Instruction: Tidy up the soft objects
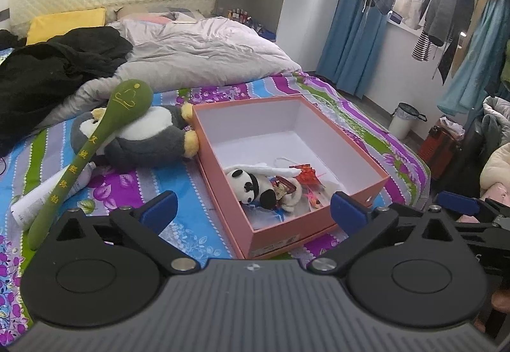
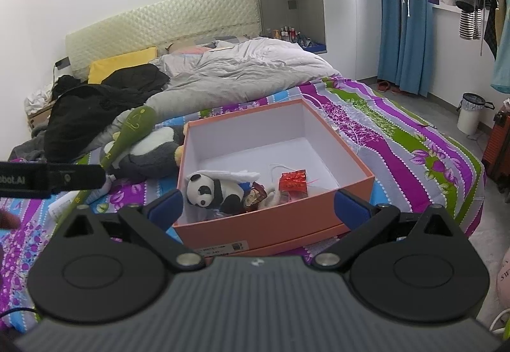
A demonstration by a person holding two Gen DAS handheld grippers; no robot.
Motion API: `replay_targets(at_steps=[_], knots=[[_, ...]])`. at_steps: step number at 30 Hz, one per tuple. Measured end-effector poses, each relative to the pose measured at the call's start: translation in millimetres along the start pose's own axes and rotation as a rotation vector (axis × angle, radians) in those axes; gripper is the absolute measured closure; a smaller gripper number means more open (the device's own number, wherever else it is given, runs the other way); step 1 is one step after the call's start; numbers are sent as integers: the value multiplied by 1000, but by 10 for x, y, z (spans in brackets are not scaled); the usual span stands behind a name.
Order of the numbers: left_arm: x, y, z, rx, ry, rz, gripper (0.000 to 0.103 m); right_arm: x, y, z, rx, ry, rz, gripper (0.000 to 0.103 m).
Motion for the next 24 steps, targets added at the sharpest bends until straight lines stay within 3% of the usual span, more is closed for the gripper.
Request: replay_targets(at_steps=[24], knots=[[-58,-23,10,5,-6,9,0,5,0,-12,7,-2,-6,0]])
Point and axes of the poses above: each gripper's, at about its wrist camera, not at the fingertips, and x roughly the way its jaws point, y to its left, z to its top, the point moved 6 cm from there along x, roughly the way its jaws point, and after that the axes turned 3 degrees about x, right-handed, at the moved point
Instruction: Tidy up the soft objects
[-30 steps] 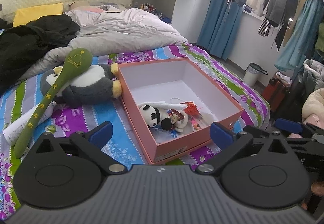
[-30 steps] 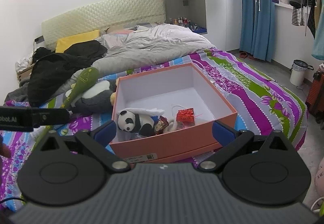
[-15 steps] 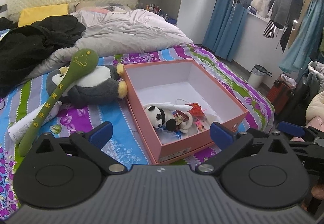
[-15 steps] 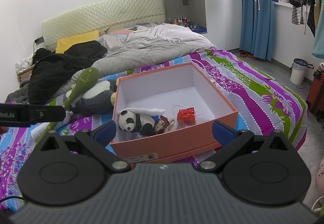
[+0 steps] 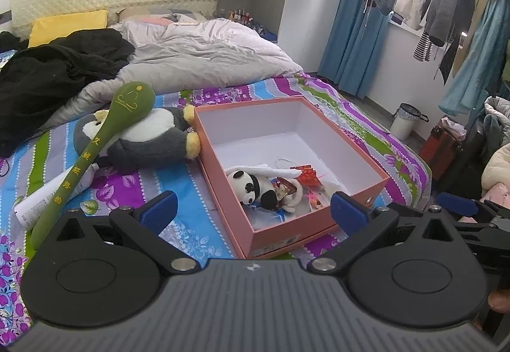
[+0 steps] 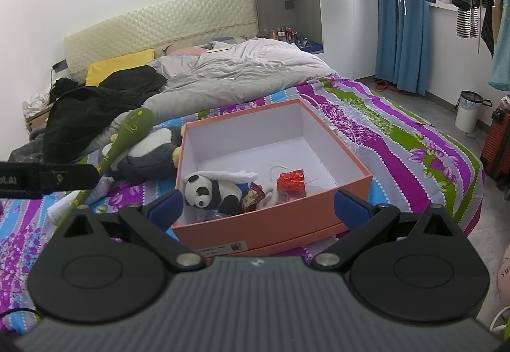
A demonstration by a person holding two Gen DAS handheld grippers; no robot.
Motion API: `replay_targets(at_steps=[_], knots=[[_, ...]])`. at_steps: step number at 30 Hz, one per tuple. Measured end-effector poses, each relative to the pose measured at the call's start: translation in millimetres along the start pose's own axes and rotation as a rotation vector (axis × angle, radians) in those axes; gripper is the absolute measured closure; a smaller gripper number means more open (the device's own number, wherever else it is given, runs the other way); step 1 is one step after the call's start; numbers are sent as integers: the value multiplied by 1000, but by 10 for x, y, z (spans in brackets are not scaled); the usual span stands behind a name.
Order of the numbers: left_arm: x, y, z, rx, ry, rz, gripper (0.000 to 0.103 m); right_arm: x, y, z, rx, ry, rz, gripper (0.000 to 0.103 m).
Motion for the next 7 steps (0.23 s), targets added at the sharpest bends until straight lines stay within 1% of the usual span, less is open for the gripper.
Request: replay_targets(at_steps=[7], knots=[[-6,2,8,-2,2,1,0,1,1,-2,0,0,-2,0]])
Point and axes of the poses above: each gripper's, at about its wrist camera, not at the fingertips, and x roughly the way its jaws point, y to its left, z to its top, the point moved 6 cm from there along x, roughly the way its jaws point, and after that the axes turned 3 degrees about x, right-handed, at the moved point
